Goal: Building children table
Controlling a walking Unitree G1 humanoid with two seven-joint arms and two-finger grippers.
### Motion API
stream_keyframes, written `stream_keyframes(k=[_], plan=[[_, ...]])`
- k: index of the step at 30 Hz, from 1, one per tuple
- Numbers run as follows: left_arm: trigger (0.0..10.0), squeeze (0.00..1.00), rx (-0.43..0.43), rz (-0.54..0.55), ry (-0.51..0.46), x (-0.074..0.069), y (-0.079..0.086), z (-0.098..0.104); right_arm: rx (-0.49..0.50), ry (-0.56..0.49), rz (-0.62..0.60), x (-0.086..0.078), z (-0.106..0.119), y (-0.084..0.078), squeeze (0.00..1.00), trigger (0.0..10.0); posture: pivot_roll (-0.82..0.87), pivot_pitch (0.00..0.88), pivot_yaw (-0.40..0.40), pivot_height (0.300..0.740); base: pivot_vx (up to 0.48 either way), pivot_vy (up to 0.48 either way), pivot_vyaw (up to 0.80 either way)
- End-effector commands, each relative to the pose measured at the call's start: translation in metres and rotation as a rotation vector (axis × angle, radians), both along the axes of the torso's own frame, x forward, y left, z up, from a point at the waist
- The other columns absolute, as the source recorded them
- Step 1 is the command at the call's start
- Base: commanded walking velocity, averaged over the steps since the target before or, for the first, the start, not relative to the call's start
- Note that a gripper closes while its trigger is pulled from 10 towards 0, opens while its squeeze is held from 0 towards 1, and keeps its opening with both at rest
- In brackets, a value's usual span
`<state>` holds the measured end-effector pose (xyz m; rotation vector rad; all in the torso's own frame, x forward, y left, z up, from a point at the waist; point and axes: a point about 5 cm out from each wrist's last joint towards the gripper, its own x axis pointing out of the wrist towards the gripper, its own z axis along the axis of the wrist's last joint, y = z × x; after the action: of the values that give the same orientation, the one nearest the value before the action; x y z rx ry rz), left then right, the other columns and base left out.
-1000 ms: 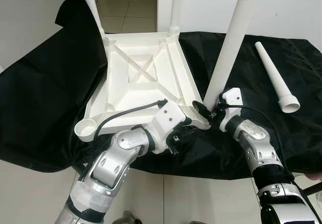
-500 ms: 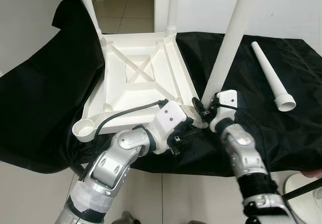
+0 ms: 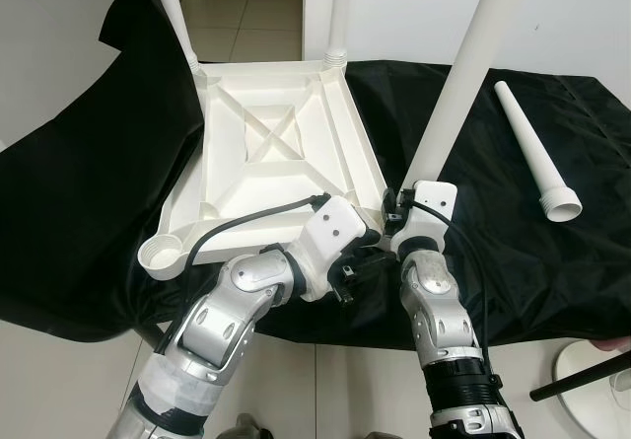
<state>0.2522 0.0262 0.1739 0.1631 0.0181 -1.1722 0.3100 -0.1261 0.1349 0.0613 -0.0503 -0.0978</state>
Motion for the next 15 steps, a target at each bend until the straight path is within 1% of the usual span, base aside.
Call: stream_keyframes(k=[1,3,4,12,13,14,15], plan=[[10.0,0.0,0.004,0.036,-0.006,0.003,0.0,0.0,0.022,0.064,-0.012,-0.003,-0.012,0.0,0.0,10.0,-0.02,0.0,0.014,0.74,0.0,0.0,0.0],[10.0,0.0,0.003,0.035,-0.006,0.003,-0.001,0.0,0.024,0.056,-0.007,-0.003,-0.011,-0.001,0.0,10.0,-0.02,0.0,0.014,0.74,0.0,0.0,0.0],[10.0,0.0,0.002,0.032,-0.006,0.002,-0.002,0.0,0.035,0.047,0.013,-0.005,-0.009,0.0,1.0,10.0,-0.02,0.0,0.013,0.74,0.0,0.0,0.0],[10.0,0.0,0.0,0.03,-0.008,0.002,-0.003,0.0,0.043,0.025,0.029,-0.008,-0.003,0.0,1.0,10.0,-0.02,0.0,0.01,0.74,0.0,0.0,0.0],[10.0,0.0,0.0,0.028,-0.009,0.001,-0.003,0.0,0.031,0.016,0.048,-0.008,0.0,-0.001,0.0,10.0,-0.02,0.0,0.007,0.74,0.0,0.0,0.0],[10.0,0.0,0.0,0.028,-0.009,0.001,-0.003,0.0,0.031,0.016,0.048,-0.008,0.0,-0.001,0.0,10.0,-0.02,0.0,0.007,0.74,0.0,0.0,0.0],[10.0,0.0,-0.001,0.026,-0.01,0.001,-0.005,0.0,0.035,0.011,0.077,-0.009,0.002,-0.003,0.0,10.0,-0.02,0.0,0.004,0.74,0.0,0.0,0.0]])
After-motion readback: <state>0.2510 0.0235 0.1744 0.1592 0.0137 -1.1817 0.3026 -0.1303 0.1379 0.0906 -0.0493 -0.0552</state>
